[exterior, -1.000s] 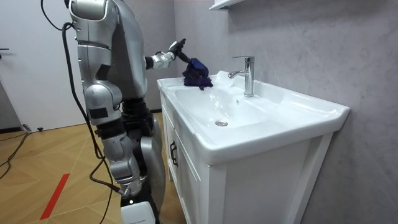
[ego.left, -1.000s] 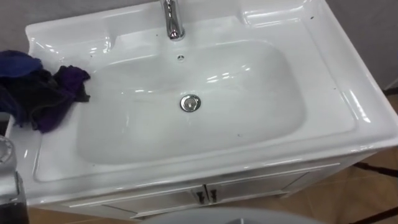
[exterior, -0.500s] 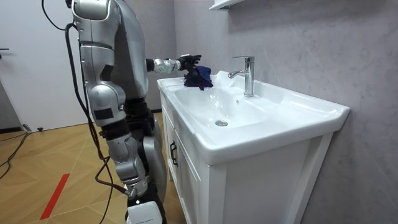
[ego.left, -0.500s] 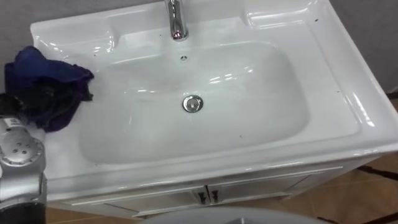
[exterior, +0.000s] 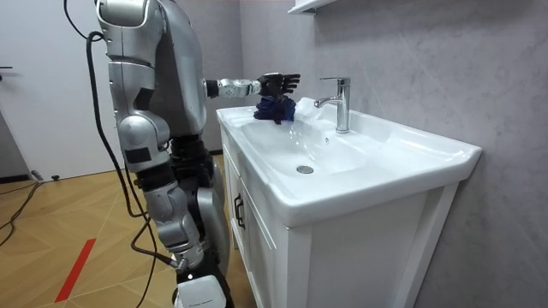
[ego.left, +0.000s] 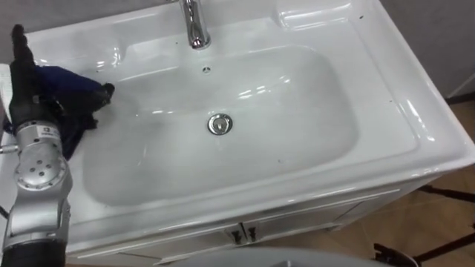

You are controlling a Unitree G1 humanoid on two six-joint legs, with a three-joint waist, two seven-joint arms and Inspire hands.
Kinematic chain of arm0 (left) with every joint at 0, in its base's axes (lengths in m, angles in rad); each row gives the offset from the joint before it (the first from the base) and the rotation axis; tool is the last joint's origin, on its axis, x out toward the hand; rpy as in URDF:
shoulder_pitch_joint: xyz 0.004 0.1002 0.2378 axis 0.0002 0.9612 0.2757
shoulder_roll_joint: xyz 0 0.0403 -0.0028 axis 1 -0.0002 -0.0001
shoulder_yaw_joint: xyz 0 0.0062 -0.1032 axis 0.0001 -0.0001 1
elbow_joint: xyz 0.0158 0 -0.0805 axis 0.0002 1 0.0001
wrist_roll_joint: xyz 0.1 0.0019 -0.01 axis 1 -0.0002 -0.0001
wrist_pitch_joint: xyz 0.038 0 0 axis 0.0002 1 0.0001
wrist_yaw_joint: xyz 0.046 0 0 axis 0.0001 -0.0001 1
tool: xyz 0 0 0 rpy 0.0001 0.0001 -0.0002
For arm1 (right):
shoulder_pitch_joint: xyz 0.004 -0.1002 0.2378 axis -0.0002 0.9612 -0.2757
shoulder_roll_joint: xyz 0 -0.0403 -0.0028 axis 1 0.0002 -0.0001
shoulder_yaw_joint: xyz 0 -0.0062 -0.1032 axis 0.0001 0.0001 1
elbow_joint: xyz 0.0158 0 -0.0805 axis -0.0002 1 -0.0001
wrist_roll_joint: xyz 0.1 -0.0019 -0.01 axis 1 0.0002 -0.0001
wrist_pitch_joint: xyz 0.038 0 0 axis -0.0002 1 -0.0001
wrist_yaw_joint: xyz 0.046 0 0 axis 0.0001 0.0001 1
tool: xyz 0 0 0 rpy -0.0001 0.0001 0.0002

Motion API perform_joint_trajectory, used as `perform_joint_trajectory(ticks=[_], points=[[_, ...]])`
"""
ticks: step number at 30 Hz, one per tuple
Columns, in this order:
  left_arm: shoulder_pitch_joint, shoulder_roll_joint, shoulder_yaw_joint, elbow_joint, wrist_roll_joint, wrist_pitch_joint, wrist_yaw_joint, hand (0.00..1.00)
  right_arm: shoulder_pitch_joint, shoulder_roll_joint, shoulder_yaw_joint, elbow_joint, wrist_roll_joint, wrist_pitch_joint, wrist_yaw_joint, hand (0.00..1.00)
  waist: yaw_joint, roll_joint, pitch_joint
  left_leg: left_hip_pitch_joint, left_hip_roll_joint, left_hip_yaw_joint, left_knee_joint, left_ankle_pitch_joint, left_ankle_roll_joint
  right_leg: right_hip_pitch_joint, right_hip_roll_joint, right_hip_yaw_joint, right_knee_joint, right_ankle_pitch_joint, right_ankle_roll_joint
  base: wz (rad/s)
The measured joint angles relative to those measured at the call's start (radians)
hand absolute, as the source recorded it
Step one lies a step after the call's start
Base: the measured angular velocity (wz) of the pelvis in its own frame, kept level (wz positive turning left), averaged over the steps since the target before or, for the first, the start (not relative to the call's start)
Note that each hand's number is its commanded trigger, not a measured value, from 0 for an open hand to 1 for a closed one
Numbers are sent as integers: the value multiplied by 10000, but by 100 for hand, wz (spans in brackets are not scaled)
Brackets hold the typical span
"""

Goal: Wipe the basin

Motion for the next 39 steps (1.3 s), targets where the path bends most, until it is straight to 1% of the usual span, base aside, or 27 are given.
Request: perform_joint_trajectory(ticks=[5, 7, 8, 10, 11, 12, 13, 14, 15, 16, 17, 19, 20, 21, 22, 25, 27, 28, 29, 31, 32, 33, 34, 35, 37, 38, 39], points=[[-34, 5, 35, -484, 161, -16, 126, 0, 156, -33, -1, 1, -119, -38, -189, 0, -89, 78, 32, 44, 1, 44, -1, 0, 0, 11, 15, 78, 8, 0, 0, -4], [-174, 17, 143, -500, 719, -135, 628, 0, 274, -44, -33, 52, -176, -75, -184, 0, -123, 107, 41, 96, 0, 72, -2, 0, 0, 6, 15, 94, 11, 0, 0, -2], [-191, 55, 171, -500, 934, -187, 813, 0, 269, -46, -44, 104, -212, -80, -186, 0, -136, 113, 45, 97, 0, 74, -5, 0, 0, 8, 16, 98, 11, 0, 0, 0], [-263, 365, 189, -507, 1600, -432, 1514, 0, 298, -51, -58, 327, -280, -79, -196, 0, -152, 101, 73, 91, -1, 71, -23, 0, 0, 27, 18, 121, 12, -1, 1, 0], [-297, 399, 250, -535, 1820, -478, 1654, 0, 324, -44, -66, 342, -291, -74, -203, 0, -152, 107, 68, 91, -2, 71, -24, 0, 0, 23, 18, 125, 13, -2, 3, 0], [-359, 404, 440, -675, 2183, -529, 2004, 0, 372, -30, -78, 339, -348, -74, -225, 0, -127, 98, 75, 91, -5, 76, -31, 0, 0, 1, 17, 134, 17, -3, 4, 0], [-447, 405, 660, -743, 2568, -685, 2391, 0, 386, -31, -78, 346, -407, -61, -254, 0, -71, 87, 81, 99, -7, 91, -31, 0, 0, -17, 17, 153, 22, -3, 4, -4], [-463, 406, 795, -794, 2841, -735, 2566, 0, 385, -32, -82, 343, -504, -58, -278, 0, -49, 82, 80, 97, -8, 89, -31, 0, 0, -21, 17, 158, 22, -3, 4, -5], [-468, 421, 1128, -868, 3402, -891, 2885, 0, 416, -31, -93, 363, -718, -67, -316, 0, -35, 67, 75, 97, -8, 91, -30, 0, 0, -20, 17, 157, 17, -2, 4, 0], [-467, 445, 1480, -1015, 3761, -931, 3174, 0, 448, -31, -101, 449, -805, -79, -333, 0, -2, 40, 64, 124, -8, 88, -29, 0, 0, -14, 22, 166, 6, -2, 4, 0], [-468, 474, 1649, -1079, 3892, -980, 3365, 0, 453, -32, -101, 502, -843, -79, -342, 0, 33, 29, 61, 143, -7, 79, -29, 0, 0, -7, 25, 172, 3, -2, 4, 0], [-468, 693, 2198, -1165, 4179, -1202, 4279, 0, 489, -35, -96, 671, -1021, -49, -399, 0, 181, 16, 53, 182, -7, 80, -31, 0, 0, 16, 26, 172, -3, -2, 4, 0], [-468, 723, 2368, -1165, 4179, -1271, 4509, 0, 534, -32, -96, 671, -1057, -48, -404, 0, 203, 18, 53, 194, -9, 85, -32, 0, 0, 15, 26, 183, -1, -2, 4, -5], [-466, 740, 2718, -1161, 4174, -1333, 5035, 0, 576, -30, -97, 640, -1218, -42, -417, 0, 318, 33, 45, 198, -12, 82, -42, 0, 0, 36, 30, 244, 16, -2, 4, -11], [-465, 743, 2951, -1126, 4146, -1367, 5601, 0, 642, -31, -84, 616, -1359, -45, -481, 0, 445, 59, 51, 236, -13, 69, -62, 0, 0, 68, 36, 263, 17, -1, 6, -11], [-346, 739, 3273, -657, 4031, -1564, 6596, 0, 695, -14, -79, 647, -1421, 11, -639, 0, 685, 90, 39, 362, -26, 58, -126, 0, 0, 201, 21, 230, -7, -19, 35, 0], [-212, 739, 3462, -422, 3517, -1587, 6977, 0, 742, -4, -60, 651, -1438, 40, -715, 0, 776, 97, 39, 350, -38, 53, -129, 0, 0, 188, 15, 228, -7, -26, 46, 3], [-73, 740, 3619, -280, 3126, -1589, 7128, 0, 755, -5, -64, 621, -1428, 43, -792, 0, 957, 164, 42, 367, -48, 68, -129, 0, 0, 157, 16, 284, 13, -29, 51, -7], [-5, 740, 3749, -211, 2925, -1591, 7189, 0, 758, -2, -77, 608, -1429, 47, -846, 0, 1052, 153, 26, 376, -52, 63, -127, 0, 0, 153, 16, 309, 18, -30, 53, -13], [103, 741, 4370, 15, 2416, -1595, 7566, 0, 826, 17, -1, 473, -1450, 148, -1041, 0, 1272, 130, -8, 326, -70, 29, -130, 0, 0, 62, -11, 266, 48, -44, 70, 4], [104, 740, 4527, 117, 2314, -1599, 7689, 0, 840, 16, 4, 434, -1451, 193, -1053, 0, 1326, 115, -19, 305, -78, 7, -133, 0, 0, 23, -22, 255, 99, -59, 77, 11], [155, 743, 4769, 339, 1873, -1648, 7908, 0, 874, 15, 11, 314, -1452, 276, -1051, 0, 1494, 85, -27, 299, -98, -27, -142, 0, 0, -32, -58, 200, 218, -122, 78, 6], [379, 742, 4920, 608, 1354, -1665, 8092, 0, 881, 13, 12, 119, -1463, 314, -1026, 0, 1598, 93, -42, 295, -112, -38, -136, 0, 0, -46, -100, 105, 272, -162, 76, 8], [514, 740, 4947, 784, 1134, -1665, 8180, 0, 918, 14, 11, -6, -1470, 339, -1021, 0, 1632, 90, -48, 294, -126, -60, -131, 0, 1, -52, -120, 74, 326, -200, 81, 15], [1048, 728, 4942, 1563, 232, -1673, 8402, 0, 1093, 16, 29, -231, -1429, 365, -1029, 0, 1752, 33, -108, 302, -188, -277, -112, 0, 1, -43, -195, -81, 392, -322, 105, 24], [1142, 721, 4942, 1847, 59, -1679, 8456, 0, 1087, 14, 31, -230, -1424, 367, -1034, 0, 1777, 20, -112, 310, -200, -285, -108, 0, 1, -47, -215, -116, 431, -356, 109, 20], [1396, 664, 4939, 2327, -371, -1677, 8499, 0, 1060, 12, 99, -232, -1444, 375, -1041, 0, 1833, -12, -122, 296, -234, -328, -92, 0, 1, -118, -270, -173, 566, -433, 106, 13]])
